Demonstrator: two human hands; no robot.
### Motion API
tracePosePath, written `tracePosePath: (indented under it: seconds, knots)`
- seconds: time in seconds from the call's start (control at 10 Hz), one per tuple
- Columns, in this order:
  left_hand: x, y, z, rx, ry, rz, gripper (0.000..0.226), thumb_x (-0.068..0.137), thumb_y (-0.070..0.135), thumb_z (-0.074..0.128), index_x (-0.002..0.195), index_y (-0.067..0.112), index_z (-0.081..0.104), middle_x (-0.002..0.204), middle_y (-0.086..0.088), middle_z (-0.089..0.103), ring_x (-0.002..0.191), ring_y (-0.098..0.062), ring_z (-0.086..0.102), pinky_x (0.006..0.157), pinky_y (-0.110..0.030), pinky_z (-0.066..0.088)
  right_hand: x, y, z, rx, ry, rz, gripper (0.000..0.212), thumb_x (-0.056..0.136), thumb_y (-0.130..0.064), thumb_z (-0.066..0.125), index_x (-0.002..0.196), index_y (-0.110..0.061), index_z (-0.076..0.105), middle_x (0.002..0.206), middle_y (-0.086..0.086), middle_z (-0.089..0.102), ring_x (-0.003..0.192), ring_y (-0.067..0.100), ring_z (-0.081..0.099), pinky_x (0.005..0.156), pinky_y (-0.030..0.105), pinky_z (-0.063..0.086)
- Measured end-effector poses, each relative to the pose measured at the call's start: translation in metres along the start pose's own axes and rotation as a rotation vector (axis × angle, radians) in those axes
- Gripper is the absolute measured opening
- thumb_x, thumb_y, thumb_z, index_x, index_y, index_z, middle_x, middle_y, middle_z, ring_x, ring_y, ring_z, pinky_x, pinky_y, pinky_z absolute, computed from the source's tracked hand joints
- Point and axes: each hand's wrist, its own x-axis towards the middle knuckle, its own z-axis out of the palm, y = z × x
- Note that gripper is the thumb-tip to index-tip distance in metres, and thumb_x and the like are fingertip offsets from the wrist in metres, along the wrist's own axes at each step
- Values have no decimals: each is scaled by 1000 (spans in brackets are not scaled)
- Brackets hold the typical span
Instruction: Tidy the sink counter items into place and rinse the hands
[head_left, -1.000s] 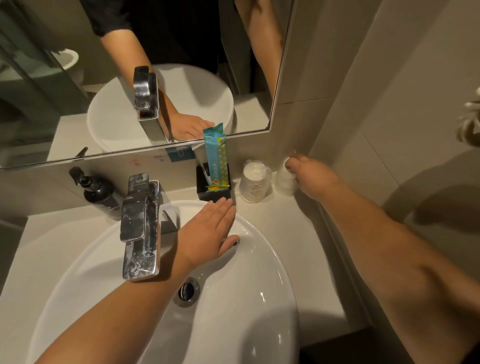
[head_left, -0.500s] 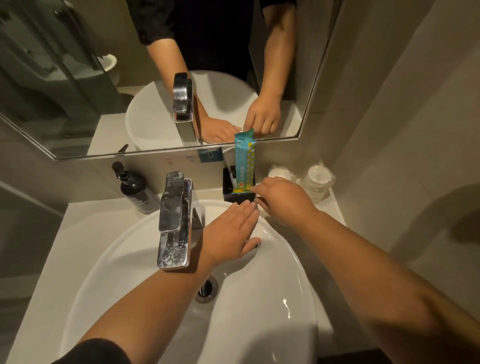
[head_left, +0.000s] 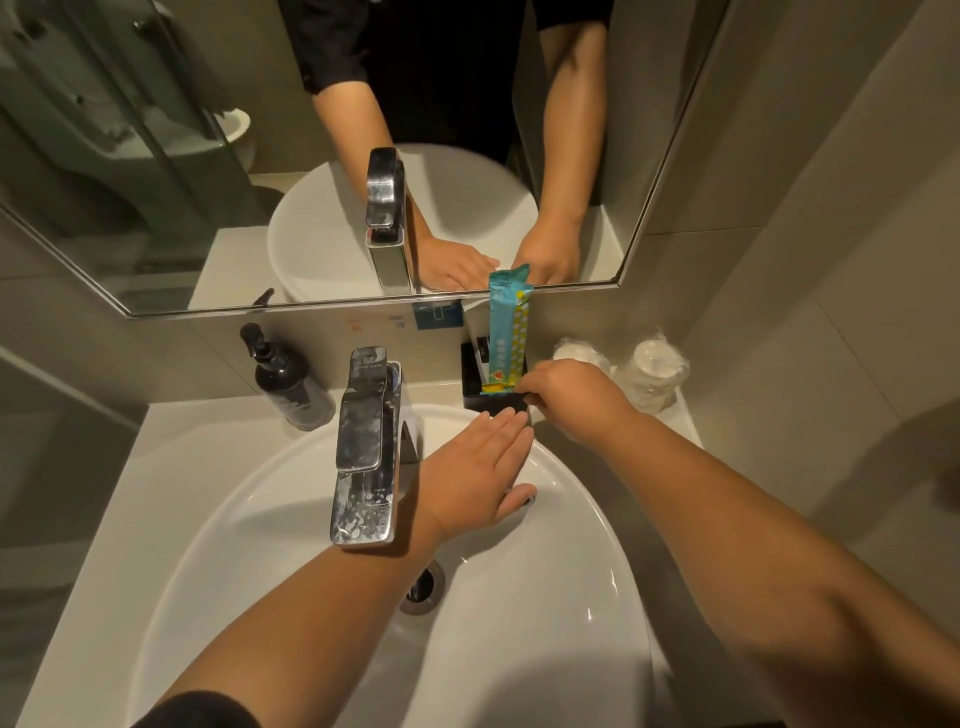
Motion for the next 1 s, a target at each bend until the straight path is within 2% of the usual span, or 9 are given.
tracePosePath:
  seconds: [0.4, 0.8, 1.0]
  knots:
    - [0, 1, -3, 41, 15, 5, 65, 94, 54, 37, 136, 6, 49, 141, -13, 50, 132, -28, 45, 112, -42, 21, 0, 2, -1, 24, -17, -11, 22, 88, -10, 58, 105, -15, 70, 97, 7, 66, 86, 25, 62, 74, 38, 53]
    - [1, 2, -5, 24, -16, -14, 66, 94, 54, 35, 137, 6, 48, 142, -13, 49, 133, -28, 44, 112, -43, 25, -3, -2, -2, 32, -37, 6, 26, 93, -14, 54, 116, -17, 66, 106, 9, 66, 91, 26, 62, 80, 38, 54]
    - [1, 2, -7, 32, -44, -37, 66, 94, 55, 34, 139, 8, 47, 143, -12, 48, 134, -27, 43, 112, -42, 23, -9, 0, -4, 53, -9, 5, 34, 99, -21, 47, 130, -19, 58, 117, 11, 65, 101, 28, 62, 87, 38, 52]
